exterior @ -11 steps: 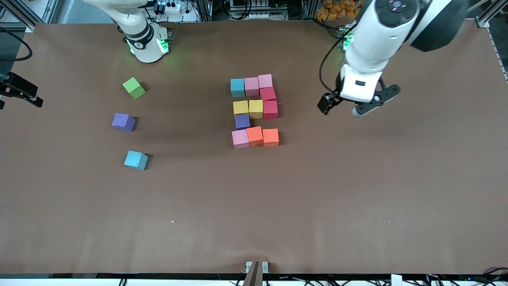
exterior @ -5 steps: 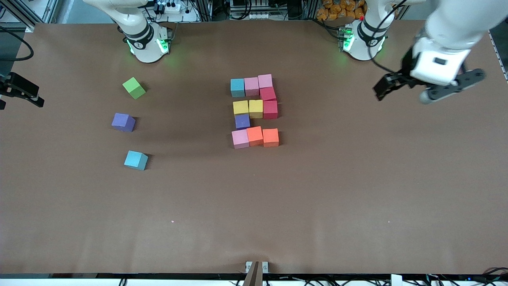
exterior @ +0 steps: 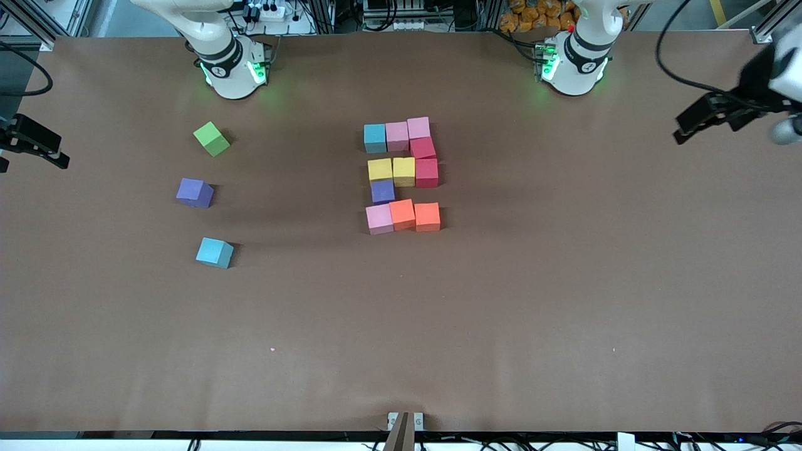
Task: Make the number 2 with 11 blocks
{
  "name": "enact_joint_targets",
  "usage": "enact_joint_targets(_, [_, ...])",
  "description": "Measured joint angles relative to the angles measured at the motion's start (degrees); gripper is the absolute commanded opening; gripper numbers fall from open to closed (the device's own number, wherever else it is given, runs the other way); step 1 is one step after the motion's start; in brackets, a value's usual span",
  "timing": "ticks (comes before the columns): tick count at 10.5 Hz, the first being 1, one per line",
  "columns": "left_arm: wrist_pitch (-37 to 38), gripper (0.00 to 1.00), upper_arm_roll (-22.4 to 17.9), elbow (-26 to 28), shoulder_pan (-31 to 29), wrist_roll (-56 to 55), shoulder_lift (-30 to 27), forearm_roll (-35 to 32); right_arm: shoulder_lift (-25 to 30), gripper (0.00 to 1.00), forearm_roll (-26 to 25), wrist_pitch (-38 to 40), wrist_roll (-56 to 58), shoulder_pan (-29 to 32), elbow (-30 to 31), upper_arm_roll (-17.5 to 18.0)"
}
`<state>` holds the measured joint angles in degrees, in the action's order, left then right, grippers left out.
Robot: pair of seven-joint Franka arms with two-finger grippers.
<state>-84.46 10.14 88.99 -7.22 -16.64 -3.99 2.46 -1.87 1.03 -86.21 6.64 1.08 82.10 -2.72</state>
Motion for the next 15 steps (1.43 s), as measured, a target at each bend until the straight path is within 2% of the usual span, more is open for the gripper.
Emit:
enact_joint_targets(2, [-0.30, 1.00, -0.09, -0.39, -1.59, 2.14, 2.62, 0.33, 0.00, 1.00, 0.00, 0.02, 0.00, 0.00, 0.00, 0.01])
enact_joint_targets(4, [-0.49, 1.00, 0.08, -3.25, -0.75, 2.16, 4.98, -0.11, 0.00, 1.00, 0.00, 0.03, 0.01, 0.00, 0.00, -0.01])
enact_joint_targets(6, [-0.40, 1.00, -0.29, -4.54, 1.75, 2.46, 5.24, -1.51, -0.01, 1.00, 0.00, 0.03, 0.01, 0.01, 0.00, -0.06])
enact_joint_targets(8, [-0.39, 1.00, -2.83, -4.92, 4.96, 4.04, 5.25, -1.65, -0.01, 1.00, 0.00, 0.07, 0.01, 0.01, 0.00, -0.10])
enact_joint_targets(15, [-0.40, 1.00, -4.33, -5.19, 5.68, 11.71, 5.26, -1.65, -0.10, 1.00, 0.00, 0.17, 0.01, 0.03, 0.00, -0.40])
